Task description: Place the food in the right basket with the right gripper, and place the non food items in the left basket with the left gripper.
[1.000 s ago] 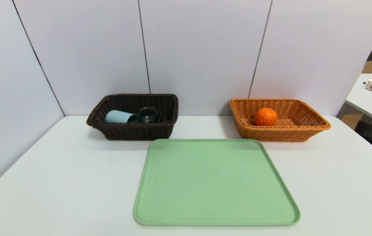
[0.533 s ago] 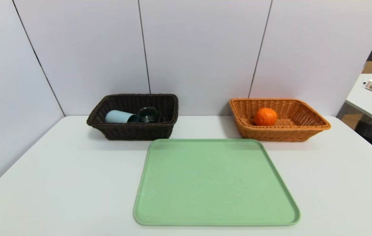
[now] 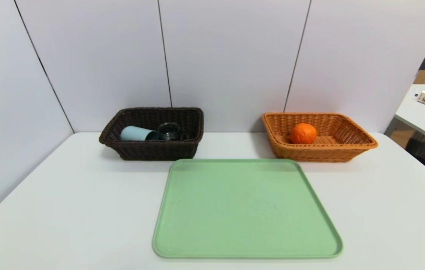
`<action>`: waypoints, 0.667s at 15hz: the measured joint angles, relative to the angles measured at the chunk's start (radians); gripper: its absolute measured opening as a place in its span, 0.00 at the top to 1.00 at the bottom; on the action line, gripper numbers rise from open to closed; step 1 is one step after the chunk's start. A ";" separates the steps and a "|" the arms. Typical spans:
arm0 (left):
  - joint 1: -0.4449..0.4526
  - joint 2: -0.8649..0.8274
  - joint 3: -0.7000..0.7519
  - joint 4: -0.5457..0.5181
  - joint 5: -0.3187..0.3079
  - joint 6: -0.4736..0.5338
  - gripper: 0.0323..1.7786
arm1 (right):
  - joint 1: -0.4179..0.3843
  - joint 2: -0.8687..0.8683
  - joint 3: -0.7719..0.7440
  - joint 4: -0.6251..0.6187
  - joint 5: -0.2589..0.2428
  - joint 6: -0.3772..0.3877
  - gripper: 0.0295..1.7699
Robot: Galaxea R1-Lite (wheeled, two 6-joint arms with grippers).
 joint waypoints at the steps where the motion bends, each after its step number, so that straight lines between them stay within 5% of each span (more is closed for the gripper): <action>1: 0.000 0.000 0.000 0.000 0.001 0.000 0.05 | 0.000 0.000 0.021 -0.048 -0.005 0.010 0.03; 5: 0.000 0.000 0.001 -0.001 0.004 -0.002 0.05 | 0.000 -0.001 0.151 -0.334 -0.146 -0.007 0.03; 8: 0.000 0.000 0.001 -0.001 0.003 -0.002 0.05 | 0.001 -0.001 0.209 -0.378 -0.232 -0.049 0.03; 10: 0.000 0.000 0.001 -0.001 0.003 0.001 0.05 | 0.001 -0.001 0.222 -0.393 -0.239 -0.047 0.03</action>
